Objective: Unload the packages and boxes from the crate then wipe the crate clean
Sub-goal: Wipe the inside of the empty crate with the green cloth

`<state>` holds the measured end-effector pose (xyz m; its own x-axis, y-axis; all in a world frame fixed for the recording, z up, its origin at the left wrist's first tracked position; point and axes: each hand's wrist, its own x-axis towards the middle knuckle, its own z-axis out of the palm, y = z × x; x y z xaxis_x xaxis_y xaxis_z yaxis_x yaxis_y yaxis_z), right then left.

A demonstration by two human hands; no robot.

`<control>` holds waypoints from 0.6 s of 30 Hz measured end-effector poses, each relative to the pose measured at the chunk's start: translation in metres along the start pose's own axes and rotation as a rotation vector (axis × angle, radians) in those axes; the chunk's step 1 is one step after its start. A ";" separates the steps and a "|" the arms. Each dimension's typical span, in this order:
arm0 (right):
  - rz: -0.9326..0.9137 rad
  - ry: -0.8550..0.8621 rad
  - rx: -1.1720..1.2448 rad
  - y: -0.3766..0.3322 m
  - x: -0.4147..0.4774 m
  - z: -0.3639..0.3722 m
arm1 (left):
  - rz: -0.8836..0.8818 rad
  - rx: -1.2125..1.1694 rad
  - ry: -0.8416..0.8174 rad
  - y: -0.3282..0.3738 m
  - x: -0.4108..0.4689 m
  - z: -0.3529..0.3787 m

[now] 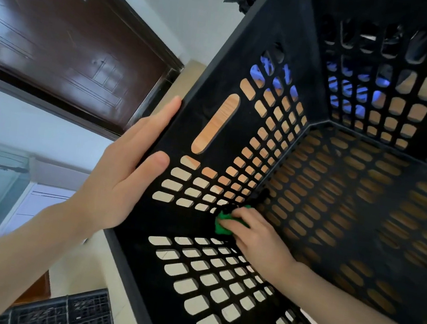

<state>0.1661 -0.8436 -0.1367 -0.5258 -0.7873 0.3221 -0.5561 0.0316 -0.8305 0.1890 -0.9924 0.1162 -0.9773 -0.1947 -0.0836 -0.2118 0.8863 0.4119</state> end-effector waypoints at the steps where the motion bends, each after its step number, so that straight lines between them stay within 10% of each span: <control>1: 0.000 0.024 0.016 -0.002 0.001 0.000 | -0.001 0.002 0.001 0.000 0.000 0.000; 10: -0.139 0.582 0.206 -0.114 0.072 -0.049 | 0.048 -0.007 0.003 0.000 0.000 0.000; 18: 0.022 0.335 -0.101 -0.020 0.032 -0.022 | 0.040 0.007 0.015 0.000 0.000 0.001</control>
<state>0.1456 -0.8559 -0.0999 -0.7114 -0.5402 0.4496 -0.5942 0.1206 -0.7952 0.1892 -0.9916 0.1155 -0.9848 -0.1653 -0.0539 -0.1728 0.8965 0.4080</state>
